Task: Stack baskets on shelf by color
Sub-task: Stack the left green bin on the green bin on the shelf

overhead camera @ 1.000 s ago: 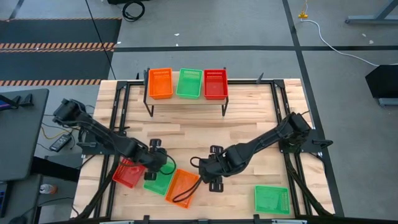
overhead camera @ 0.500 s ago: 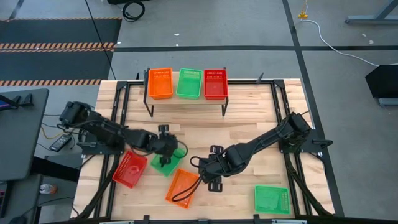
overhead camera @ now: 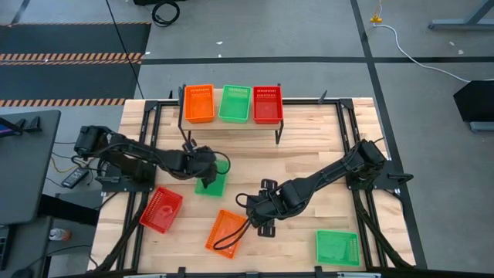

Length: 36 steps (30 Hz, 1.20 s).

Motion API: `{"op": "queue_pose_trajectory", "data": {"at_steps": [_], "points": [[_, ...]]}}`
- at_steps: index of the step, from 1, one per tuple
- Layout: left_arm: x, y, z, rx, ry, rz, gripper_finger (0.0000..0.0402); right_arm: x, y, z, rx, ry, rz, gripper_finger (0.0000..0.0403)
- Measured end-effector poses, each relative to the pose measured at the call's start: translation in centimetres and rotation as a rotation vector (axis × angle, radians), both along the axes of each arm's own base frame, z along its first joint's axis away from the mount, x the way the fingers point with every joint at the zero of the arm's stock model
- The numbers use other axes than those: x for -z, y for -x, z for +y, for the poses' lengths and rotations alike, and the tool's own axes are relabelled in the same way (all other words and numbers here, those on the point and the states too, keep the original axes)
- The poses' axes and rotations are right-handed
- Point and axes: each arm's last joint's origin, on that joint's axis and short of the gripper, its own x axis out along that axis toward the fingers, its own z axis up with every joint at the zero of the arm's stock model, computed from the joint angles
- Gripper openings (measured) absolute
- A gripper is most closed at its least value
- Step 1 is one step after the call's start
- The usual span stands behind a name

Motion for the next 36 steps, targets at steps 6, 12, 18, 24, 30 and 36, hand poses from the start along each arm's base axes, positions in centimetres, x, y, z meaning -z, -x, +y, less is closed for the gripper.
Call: {"op": "queue_pose_trajectory", "data": {"at_steps": [6,12,18,24,30,36], "points": [[-0.3,0.9,-0.9,0.033,0.024,0.047,0.0171,0.0,0.0,0.0,0.004,0.008,-0.005,0.0219],[-3.0,2.1,-2.5,0.13,0.043,-0.062,0.0171,-0.1,-0.2,0.0,-0.004,0.005,-0.02,0.0219],[-5.4,3.2,-5.7,0.447,0.242,-0.129,0.0171,-0.1,-0.2,0.1,-0.012,0.004,-0.028,0.0219],[-4.2,4.0,-8.4,0.614,0.304,-0.007,0.0171,-0.1,-0.3,0.1,-0.004,-0.004,-0.037,0.0219],[-2.5,3.3,-9.0,0.609,0.273,0.061,0.0172,-0.1,-0.3,0.1,0.001,-0.01,-0.037,0.0219],[-0.5,2.1,-8.2,0.557,0.22,0.139,0.0172,-0.2,-0.4,0.2,0.001,-0.014,-0.043,0.0219]]}}
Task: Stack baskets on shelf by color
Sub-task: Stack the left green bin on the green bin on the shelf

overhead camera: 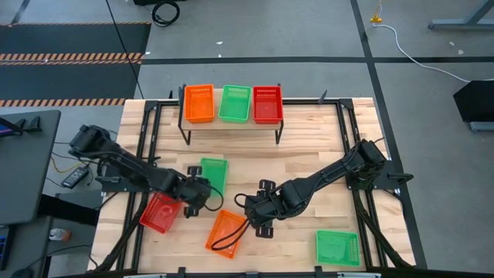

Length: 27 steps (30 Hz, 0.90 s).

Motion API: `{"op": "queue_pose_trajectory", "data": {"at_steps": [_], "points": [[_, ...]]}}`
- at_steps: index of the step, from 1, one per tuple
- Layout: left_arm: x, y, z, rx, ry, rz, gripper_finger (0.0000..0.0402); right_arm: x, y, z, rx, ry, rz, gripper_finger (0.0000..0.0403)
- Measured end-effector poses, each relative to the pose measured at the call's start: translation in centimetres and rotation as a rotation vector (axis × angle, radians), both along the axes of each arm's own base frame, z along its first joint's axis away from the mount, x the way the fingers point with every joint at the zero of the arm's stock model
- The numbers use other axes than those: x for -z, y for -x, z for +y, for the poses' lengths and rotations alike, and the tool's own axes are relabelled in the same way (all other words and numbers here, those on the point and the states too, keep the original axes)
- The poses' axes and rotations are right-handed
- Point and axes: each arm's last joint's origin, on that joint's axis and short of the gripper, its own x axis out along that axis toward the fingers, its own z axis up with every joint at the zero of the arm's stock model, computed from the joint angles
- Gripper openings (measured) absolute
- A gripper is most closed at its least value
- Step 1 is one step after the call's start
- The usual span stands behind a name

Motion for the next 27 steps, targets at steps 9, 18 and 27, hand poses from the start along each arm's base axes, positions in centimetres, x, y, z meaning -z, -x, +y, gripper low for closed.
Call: {"op": "queue_pose_trajectory", "data": {"at_steps": [9,18,27], "points": [[1.2,-2.5,0.8,0.013,-0.033,-0.092,0.0126,0.0,0.1,0.0,-0.003,0.001,0.007,0.0219],[0.7,-3.1,0.9,0.042,-0.026,-0.127,0.0014,0.1,0.4,0.3,-0.012,0.009,0.026,0.0219],[-5.4,-5.5,-0.5,0.134,-0.101,-0.178,0.0009,0.3,1.1,0.9,-0.03,-0.028,0.085,0.0219]]}}
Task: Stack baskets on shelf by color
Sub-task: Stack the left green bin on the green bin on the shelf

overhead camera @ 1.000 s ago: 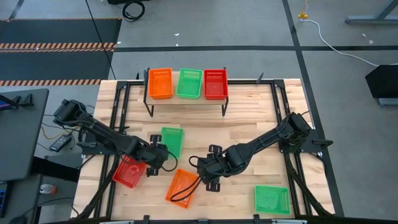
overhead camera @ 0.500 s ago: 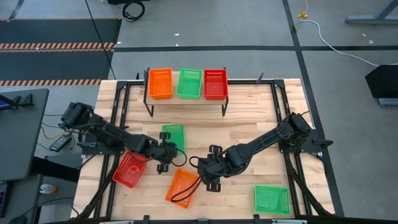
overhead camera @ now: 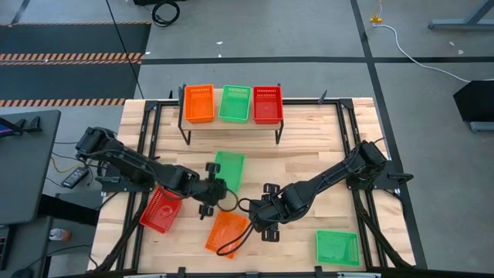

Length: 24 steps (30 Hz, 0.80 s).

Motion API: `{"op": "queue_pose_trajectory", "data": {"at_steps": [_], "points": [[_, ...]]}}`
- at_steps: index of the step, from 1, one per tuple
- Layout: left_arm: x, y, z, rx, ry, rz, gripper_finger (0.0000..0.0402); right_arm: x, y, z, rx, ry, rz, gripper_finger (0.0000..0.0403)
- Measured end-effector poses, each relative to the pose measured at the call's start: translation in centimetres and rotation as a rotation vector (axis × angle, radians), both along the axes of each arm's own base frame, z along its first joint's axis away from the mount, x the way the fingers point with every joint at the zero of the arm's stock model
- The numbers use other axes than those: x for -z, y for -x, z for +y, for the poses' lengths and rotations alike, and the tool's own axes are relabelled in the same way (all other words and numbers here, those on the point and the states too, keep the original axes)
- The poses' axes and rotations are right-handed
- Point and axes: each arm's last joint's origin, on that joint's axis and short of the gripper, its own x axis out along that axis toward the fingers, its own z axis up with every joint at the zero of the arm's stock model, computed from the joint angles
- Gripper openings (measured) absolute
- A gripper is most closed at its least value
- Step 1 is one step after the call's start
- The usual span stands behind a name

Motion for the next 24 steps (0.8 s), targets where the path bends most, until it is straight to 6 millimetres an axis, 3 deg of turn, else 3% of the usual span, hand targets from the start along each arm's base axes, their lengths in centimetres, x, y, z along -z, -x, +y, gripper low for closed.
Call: {"op": "queue_pose_trajectory", "data": {"at_steps": [9,13,17,24], "points": [[-8.3,-2.1,2.1,-0.012,-0.15,-0.083,0.001,0.0,0.5,1.0,-0.029,-0.007,0.002,0.0219],[-11.1,-2.9,4.1,-0.006,-0.204,-0.122,0.001,0.0,0.6,1.3,-0.036,-0.007,-0.001,0.0219],[-12.7,-3.1,7.0,-0.035,-0.254,-0.104,0.001,-0.1,0.5,1.5,-0.036,-0.018,-0.021,0.0219],[-13.9,-3.0,12.7,-0.065,-0.243,-0.066,0.001,-0.2,0.1,1.4,-0.074,0.001,-0.065,0.0219]]}}
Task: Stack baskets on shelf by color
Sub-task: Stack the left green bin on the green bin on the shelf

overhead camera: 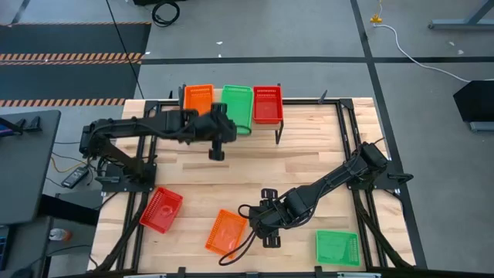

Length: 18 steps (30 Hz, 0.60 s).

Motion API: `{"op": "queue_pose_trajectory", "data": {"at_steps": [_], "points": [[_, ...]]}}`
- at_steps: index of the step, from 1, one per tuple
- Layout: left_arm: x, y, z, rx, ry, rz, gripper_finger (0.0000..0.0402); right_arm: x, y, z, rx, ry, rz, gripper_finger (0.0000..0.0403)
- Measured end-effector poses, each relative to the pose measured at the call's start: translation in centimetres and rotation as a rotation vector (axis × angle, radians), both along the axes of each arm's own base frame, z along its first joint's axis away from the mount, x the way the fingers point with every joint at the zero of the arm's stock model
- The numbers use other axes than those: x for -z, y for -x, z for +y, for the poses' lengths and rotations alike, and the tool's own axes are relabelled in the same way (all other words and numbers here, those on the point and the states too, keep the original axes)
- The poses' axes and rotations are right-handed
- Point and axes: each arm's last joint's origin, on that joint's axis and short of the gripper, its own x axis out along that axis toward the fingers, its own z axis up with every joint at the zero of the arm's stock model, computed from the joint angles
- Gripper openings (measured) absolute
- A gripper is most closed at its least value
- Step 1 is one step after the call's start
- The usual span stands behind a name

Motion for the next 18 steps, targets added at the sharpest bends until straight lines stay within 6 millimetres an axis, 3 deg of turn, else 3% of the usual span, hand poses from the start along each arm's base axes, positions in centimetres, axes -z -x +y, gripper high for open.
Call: {"op": "queue_pose_trajectory", "data": {"at_steps": [10,18], "points": [[-0.3,0.9,6.1,0.041,-0.042,0.048,0.0011,-0.1,-1.0,-1.8,-0.044,0.092,-0.031,0.0219],[-0.3,1.7,8.5,0.105,0.001,0.028,0.0011,-0.1,-1.7,-3.4,-0.045,0.154,-0.044,0.0219]]}}
